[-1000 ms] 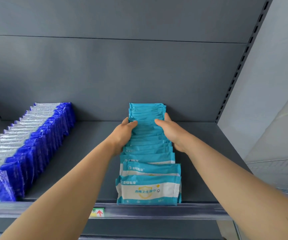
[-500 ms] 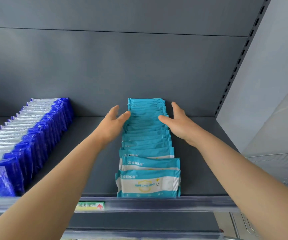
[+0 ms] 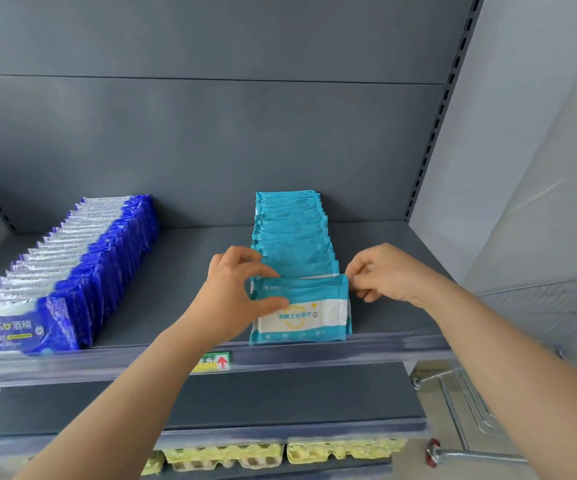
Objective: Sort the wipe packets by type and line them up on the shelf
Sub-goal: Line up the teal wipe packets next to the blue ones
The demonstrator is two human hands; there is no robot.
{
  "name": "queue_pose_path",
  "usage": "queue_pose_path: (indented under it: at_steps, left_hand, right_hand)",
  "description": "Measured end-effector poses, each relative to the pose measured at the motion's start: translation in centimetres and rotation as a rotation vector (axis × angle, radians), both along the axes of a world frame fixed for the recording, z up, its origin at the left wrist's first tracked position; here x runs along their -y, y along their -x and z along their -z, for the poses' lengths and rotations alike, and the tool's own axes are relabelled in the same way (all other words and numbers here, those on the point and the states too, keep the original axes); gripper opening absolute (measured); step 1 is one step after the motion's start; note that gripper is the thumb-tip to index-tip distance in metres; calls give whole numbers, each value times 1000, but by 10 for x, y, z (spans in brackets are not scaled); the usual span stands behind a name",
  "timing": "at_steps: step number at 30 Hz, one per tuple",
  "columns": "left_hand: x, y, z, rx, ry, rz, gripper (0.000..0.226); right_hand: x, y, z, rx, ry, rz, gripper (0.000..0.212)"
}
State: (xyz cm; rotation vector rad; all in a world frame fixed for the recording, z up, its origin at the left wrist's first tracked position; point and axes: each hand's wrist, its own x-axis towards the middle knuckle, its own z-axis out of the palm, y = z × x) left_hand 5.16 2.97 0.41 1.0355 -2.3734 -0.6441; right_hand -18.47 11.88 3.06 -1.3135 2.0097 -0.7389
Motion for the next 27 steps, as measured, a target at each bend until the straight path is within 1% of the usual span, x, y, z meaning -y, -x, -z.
queue_pose_path:
  at_steps: [1, 3, 6, 8, 11, 13, 15, 16, 18, 20, 22, 24, 27]
  left_hand:
    - [-2, 0, 2, -41, 15, -22, 43]
    - [-6, 0, 6, -114, 16, -57, 38]
    - [-8, 3, 12, -154, -19, -74, 37]
    - [-6, 6, 13, -147, -21, -90, 38]
    - [-5, 10, 14, -145, -9, -107, 35]
    - [-6, 10, 17, -132, 39, -108, 33]
    - [-9, 7, 22, -122, 80, -93, 37]
    - [-11, 4, 24, -120, 69, -83, 40]
    - [-14, -1, 25, -123, 5, -74, 48]
    - [-17, -4, 26, -139, -42, -79, 53]
    - [-20, -2, 27, -170, -66, -90, 52]
    - [-22, 0, 27, -226, -126, -101, 48]
    - [-20, 1, 26, -277, -181, -99, 50]
  right_hand:
    - [0, -2, 0, 2, 23, 10, 2]
    - [1, -5, -1, 49, 104, 41, 5]
    - [4, -9, -5, 97, 216, 66, 4]
    - [7, -11, -6, 100, 223, 54, 5]
    - [9, -8, -9, 130, 183, 36, 4]
    - [9, -6, -12, 143, 158, 16, 7]
    - [6, -6, -14, 66, 126, -51, 14]
    - [4, -5, -14, -4, 108, -97, 22]
    - [-1, -5, -11, -131, 62, -191, 47]
    - [-7, -7, -4, -190, 24, -235, 63]
    - [-9, -11, 4, -216, 36, -219, 66]
    - [-8, -15, 10, -246, 89, -194, 63]
    - [-6, -23, 12, -325, 144, -172, 58]
